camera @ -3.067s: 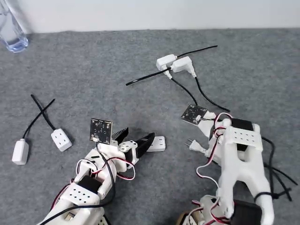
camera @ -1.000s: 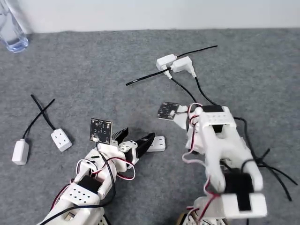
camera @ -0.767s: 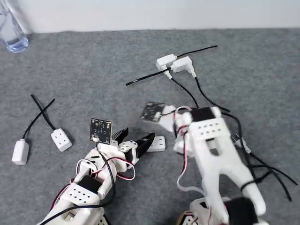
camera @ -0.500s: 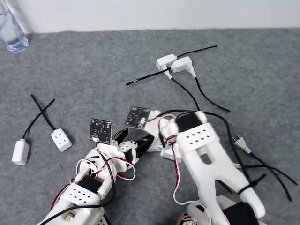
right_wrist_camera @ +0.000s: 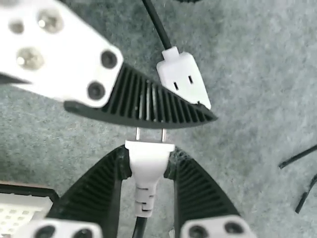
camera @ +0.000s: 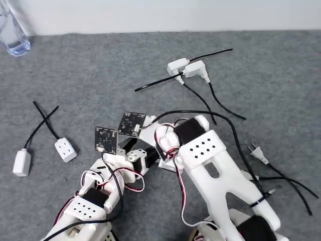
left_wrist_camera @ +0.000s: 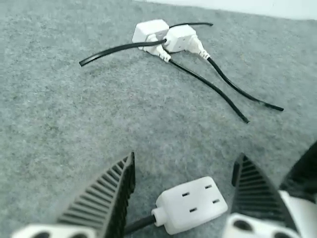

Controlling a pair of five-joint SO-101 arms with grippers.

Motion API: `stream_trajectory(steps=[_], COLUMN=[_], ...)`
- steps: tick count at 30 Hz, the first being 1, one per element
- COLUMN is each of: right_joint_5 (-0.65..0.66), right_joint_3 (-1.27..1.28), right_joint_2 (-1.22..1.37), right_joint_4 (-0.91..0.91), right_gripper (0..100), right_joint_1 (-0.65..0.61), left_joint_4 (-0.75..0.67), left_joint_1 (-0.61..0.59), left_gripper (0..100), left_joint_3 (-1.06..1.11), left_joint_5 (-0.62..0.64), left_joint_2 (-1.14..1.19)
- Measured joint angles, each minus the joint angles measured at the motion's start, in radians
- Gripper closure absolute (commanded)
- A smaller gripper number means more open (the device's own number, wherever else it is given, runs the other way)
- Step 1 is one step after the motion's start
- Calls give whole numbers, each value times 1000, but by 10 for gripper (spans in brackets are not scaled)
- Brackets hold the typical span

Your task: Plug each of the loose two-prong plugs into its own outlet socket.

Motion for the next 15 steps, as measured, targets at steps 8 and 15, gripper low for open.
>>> stream_trajectory(steps=[8, 15], right_joint_5=[-23, -26], right_joint_3=[-9, -46], right_joint_2=[0, 0], right_joint_4=[28, 37], right_gripper=[989, 989], right_joint_1=[0, 0], left_joint_4=[-3, -3], left_joint_1=[0, -2], left_gripper=[700, 700], left_joint_3=[-2, -3], left_joint_5=[0, 0], left_joint_2=[0, 0])
